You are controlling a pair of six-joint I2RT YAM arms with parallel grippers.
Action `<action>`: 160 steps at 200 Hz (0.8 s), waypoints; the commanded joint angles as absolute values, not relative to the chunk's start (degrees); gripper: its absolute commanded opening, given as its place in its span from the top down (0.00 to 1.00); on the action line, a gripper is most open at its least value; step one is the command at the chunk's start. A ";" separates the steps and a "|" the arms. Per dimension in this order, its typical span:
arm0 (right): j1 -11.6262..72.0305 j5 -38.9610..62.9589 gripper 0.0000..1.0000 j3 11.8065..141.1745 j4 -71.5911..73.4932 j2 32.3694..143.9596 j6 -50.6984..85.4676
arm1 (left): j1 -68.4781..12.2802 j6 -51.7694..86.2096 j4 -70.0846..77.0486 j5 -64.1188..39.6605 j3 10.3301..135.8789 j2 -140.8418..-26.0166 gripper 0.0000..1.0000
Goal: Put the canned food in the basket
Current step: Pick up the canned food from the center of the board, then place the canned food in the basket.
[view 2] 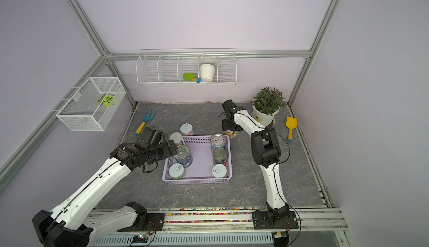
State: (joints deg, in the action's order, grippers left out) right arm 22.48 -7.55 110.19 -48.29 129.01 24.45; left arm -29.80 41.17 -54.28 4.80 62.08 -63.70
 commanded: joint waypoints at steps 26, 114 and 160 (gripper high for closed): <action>22.23 -9.06 0.45 107.47 -49.85 115.75 25.84 | -22.11 36.13 -60.33 0.78 76.73 -71.22 0.00; 31.67 -10.25 0.51 94.04 -48.09 86.70 23.94 | -16.81 34.75 -74.79 7.13 112.47 -99.47 0.00; 51.52 -16.51 0.52 87.26 -45.97 78.32 23.41 | -16.44 35.99 -90.26 7.47 145.74 -122.50 0.01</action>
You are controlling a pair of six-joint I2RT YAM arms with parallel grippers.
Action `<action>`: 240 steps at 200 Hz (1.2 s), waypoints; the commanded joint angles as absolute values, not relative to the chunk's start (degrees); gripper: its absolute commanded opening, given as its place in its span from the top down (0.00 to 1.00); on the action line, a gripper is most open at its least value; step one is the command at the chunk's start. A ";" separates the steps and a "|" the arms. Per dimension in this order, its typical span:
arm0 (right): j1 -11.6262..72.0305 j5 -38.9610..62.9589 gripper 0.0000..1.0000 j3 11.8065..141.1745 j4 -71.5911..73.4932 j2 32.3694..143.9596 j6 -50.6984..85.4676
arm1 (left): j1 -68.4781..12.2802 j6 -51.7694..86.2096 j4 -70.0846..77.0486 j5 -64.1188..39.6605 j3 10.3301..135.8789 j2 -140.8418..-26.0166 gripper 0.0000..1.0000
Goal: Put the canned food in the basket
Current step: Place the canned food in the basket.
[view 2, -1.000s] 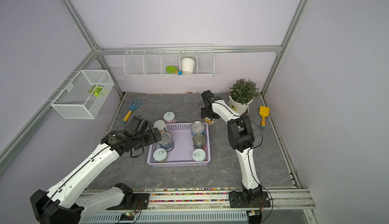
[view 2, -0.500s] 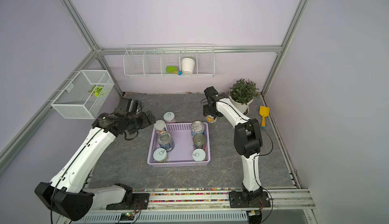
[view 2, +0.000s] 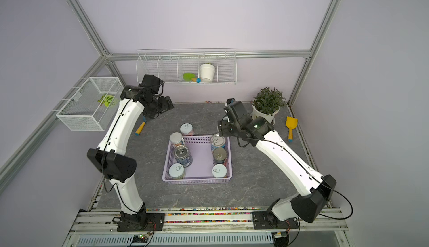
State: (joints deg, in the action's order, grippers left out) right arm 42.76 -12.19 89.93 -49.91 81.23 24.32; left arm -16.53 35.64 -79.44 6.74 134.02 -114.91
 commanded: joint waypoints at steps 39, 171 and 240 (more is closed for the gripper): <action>63.42 -19.24 0.53 82.29 -43.59 80.47 24.80 | -16.24 33.85 -82.67 2.96 142.65 -125.39 0.02; 64.60 -14.00 0.58 75.43 -37.07 99.32 28.12 | -14.27 27.53 -75.31 3.65 129.20 -117.07 0.03; 64.45 -15.01 0.59 70.83 -37.40 101.03 29.82 | -14.12 27.34 -75.26 3.95 128.61 -116.45 0.04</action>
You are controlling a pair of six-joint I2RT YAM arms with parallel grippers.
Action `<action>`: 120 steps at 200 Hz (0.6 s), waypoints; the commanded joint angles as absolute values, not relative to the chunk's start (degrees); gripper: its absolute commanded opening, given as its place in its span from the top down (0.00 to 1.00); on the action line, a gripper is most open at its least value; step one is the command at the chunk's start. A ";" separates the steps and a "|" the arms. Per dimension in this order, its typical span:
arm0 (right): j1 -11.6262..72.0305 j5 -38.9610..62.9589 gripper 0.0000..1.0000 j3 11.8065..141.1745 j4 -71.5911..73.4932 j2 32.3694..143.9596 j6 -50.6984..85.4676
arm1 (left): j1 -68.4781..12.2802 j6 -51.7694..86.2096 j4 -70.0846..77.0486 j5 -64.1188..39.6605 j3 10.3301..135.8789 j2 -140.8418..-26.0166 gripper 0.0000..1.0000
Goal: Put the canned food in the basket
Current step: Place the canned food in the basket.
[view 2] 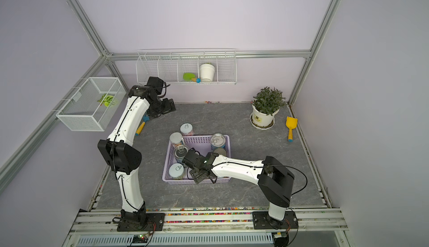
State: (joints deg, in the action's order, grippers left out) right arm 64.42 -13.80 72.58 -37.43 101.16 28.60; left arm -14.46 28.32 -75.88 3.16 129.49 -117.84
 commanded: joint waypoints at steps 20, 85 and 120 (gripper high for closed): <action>64.18 -15.12 0.58 69.47 -37.41 101.28 29.79 | -14.14 27.51 -75.24 3.70 128.50 -116.80 0.04; 63.29 -15.19 0.43 67.89 -38.07 102.10 29.91 | -13.99 27.82 -75.24 3.25 128.19 -117.18 0.04; 63.12 -15.60 0.24 68.27 -38.58 102.33 29.80 | -13.99 27.80 -75.07 2.82 127.88 -117.33 0.04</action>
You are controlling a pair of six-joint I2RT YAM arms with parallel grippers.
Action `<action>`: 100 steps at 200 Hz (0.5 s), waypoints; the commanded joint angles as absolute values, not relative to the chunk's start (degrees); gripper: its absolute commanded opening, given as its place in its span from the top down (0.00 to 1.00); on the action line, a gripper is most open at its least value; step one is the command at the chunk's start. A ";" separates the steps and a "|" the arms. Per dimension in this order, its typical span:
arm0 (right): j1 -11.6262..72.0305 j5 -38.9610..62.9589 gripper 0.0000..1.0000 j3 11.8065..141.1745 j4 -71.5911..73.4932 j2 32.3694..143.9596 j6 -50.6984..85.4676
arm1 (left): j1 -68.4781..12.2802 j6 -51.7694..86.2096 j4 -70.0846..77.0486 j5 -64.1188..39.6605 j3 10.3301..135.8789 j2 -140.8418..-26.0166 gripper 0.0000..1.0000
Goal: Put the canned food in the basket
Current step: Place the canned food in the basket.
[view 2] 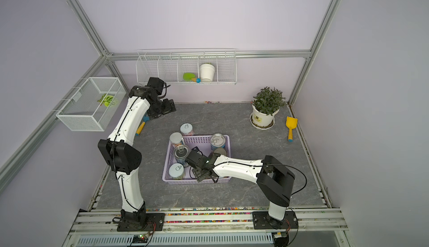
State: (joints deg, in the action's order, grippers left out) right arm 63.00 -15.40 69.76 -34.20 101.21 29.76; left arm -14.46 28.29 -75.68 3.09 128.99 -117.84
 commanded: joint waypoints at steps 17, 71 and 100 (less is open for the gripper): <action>63.08 -15.64 0.18 68.37 -38.50 102.00 29.82 | -14.06 27.76 -74.97 2.53 127.86 -117.49 0.04; 63.03 -15.12 0.08 69.60 -38.76 101.32 29.62 | -14.06 27.86 -74.90 2.44 127.86 -117.31 0.04; 63.02 -15.20 0.08 70.69 -39.53 100.01 29.52 | -14.01 27.61 -74.63 1.90 127.66 -117.42 0.04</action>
State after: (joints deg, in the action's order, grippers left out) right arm 62.70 -16.03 70.11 -34.92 101.19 29.95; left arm -14.41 28.32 -75.29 2.83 128.27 -117.84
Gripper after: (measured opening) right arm 0.923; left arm 0.957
